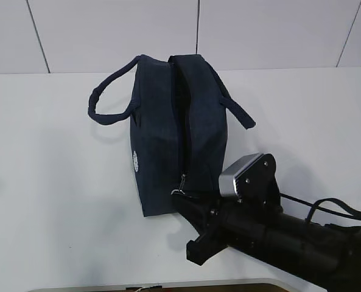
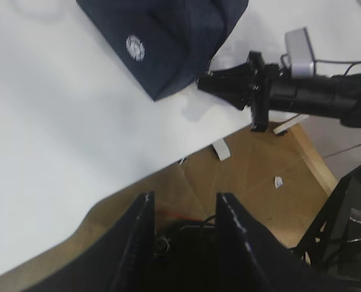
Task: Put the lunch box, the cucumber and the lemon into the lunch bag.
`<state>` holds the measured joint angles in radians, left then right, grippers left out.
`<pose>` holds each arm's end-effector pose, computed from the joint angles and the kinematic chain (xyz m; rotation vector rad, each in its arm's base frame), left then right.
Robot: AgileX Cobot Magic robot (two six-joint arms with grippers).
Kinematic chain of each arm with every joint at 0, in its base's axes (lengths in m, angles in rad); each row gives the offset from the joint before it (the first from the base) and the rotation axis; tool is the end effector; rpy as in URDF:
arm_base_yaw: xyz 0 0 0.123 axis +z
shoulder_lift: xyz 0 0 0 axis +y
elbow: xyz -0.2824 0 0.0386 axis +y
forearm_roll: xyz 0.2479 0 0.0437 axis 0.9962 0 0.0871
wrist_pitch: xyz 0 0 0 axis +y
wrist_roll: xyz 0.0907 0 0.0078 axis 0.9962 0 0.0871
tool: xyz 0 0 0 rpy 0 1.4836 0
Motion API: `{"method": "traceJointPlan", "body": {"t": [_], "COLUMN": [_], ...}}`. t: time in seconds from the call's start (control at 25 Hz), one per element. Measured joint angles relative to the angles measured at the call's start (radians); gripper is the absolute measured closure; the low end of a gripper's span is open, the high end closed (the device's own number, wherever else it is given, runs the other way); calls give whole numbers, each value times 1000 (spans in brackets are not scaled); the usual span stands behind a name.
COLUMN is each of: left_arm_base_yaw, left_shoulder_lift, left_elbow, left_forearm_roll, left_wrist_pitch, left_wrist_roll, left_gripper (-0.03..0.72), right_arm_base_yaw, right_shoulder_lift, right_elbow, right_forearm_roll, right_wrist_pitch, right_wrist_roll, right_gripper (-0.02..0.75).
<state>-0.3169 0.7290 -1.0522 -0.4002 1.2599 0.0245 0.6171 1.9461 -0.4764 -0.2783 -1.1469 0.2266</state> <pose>0.0784 -0.0613 0.3979 0.4365 2.3787 -0.6508 0.2260 0.1883 0.1074 -0.6476 1.7619 0.7376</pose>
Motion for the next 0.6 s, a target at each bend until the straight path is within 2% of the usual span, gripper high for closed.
{"method": "traceJointPlan", "body": {"t": [0.6], "left_arm_base_yaw": [0], "left_shoulder_lift": [0], "left_elbow": [147], "left_forearm_roll": [-24], "left_wrist_pitch": [-2], "left_wrist_roll": [0], "left_gripper": [445], "right_arm_base_yaw": [0], "right_shoulder_lift": [-124], "right_elbow": [24], "right_forearm_roll": [0], "right_wrist_pitch": [21], "right_wrist_roll": [0], "right_gripper": [733]}}
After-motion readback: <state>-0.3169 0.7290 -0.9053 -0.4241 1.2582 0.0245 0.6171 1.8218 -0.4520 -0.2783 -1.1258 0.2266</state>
